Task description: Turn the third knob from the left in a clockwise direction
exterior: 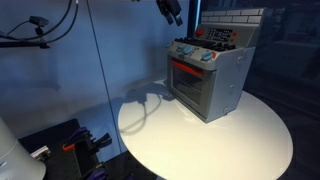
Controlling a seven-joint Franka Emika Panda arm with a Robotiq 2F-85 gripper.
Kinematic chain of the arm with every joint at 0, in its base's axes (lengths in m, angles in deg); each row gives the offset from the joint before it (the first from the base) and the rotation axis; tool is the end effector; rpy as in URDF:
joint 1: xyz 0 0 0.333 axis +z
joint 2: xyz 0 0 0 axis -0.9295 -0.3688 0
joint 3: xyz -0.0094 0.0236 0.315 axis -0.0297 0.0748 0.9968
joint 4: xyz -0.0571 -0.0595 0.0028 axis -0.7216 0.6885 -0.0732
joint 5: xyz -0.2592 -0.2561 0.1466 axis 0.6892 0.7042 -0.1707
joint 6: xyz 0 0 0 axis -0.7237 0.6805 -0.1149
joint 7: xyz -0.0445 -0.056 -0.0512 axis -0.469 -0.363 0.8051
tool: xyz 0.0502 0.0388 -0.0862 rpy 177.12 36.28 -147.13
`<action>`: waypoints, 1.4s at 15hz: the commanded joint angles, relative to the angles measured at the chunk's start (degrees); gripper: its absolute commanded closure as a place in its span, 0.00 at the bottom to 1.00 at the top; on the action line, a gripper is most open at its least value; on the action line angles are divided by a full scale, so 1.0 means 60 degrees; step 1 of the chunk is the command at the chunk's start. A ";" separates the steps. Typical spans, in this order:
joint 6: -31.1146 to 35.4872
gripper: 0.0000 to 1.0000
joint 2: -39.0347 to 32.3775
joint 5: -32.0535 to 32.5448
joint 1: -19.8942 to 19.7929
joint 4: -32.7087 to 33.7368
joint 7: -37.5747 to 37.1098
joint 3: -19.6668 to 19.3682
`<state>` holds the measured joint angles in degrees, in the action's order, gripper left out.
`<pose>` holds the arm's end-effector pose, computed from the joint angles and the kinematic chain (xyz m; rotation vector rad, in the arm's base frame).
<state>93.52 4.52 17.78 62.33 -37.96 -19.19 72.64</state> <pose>0.5466 0.0134 0.5421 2.8878 -0.6112 0.7778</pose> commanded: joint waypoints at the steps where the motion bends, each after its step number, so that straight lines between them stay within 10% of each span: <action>1: -0.0025 0.00 -0.0028 0.0026 0.0197 0.0042 -0.0021 -0.0197; 21: 0.0537 0.00 -0.1725 0.0101 0.0477 0.0388 0.0394 -0.0971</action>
<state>95.94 -3.77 17.73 64.10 -37.75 -18.26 68.01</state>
